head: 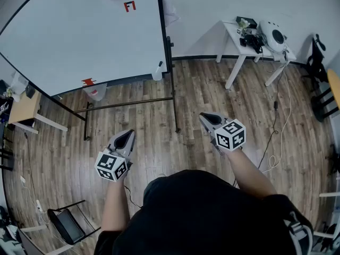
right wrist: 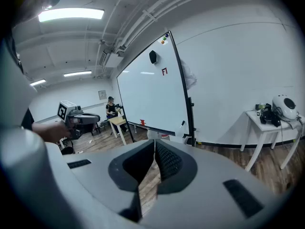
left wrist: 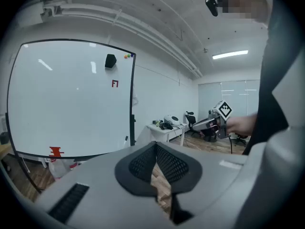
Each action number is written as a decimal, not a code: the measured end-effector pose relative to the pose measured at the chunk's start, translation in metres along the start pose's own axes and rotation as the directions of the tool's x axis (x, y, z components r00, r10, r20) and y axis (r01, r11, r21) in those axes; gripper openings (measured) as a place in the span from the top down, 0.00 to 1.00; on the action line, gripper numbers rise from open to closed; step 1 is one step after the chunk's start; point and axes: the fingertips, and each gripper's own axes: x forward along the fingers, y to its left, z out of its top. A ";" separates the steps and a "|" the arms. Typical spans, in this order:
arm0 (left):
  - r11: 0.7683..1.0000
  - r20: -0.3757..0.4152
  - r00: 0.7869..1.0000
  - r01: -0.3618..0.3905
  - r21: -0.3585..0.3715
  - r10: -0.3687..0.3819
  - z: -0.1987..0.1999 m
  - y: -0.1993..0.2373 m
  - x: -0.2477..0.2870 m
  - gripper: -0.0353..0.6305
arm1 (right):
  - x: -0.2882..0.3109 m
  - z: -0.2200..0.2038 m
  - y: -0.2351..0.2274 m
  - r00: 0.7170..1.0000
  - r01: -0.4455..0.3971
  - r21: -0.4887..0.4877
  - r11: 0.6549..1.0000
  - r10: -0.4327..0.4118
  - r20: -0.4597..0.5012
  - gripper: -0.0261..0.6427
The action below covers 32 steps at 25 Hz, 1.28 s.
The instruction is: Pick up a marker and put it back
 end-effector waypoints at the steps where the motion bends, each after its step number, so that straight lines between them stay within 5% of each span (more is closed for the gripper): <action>1: 1.000 -0.001 1.000 0.000 0.000 0.000 -0.001 -0.003 0.001 0.93 | -0.002 -0.002 -0.001 1.000 -0.002 0.001 1.000 0.002 -0.001 0.95; 16: 0.999 -0.043 0.998 -0.043 0.027 0.044 -0.004 -0.035 0.010 0.93 | -0.014 -0.032 -0.040 1.000 -0.004 0.036 0.999 0.005 -0.030 0.96; 22: 0.997 -0.042 0.996 -0.079 -0.024 0.078 -0.012 -0.010 0.008 0.93 | 0.009 -0.027 -0.039 0.999 -0.016 0.015 1.000 0.016 -0.045 0.96; 32: 0.999 -0.028 0.999 -0.029 -0.032 0.028 -0.015 0.047 0.039 0.93 | 0.052 -0.018 -0.053 0.997 0.058 0.034 0.998 -0.056 -0.058 0.97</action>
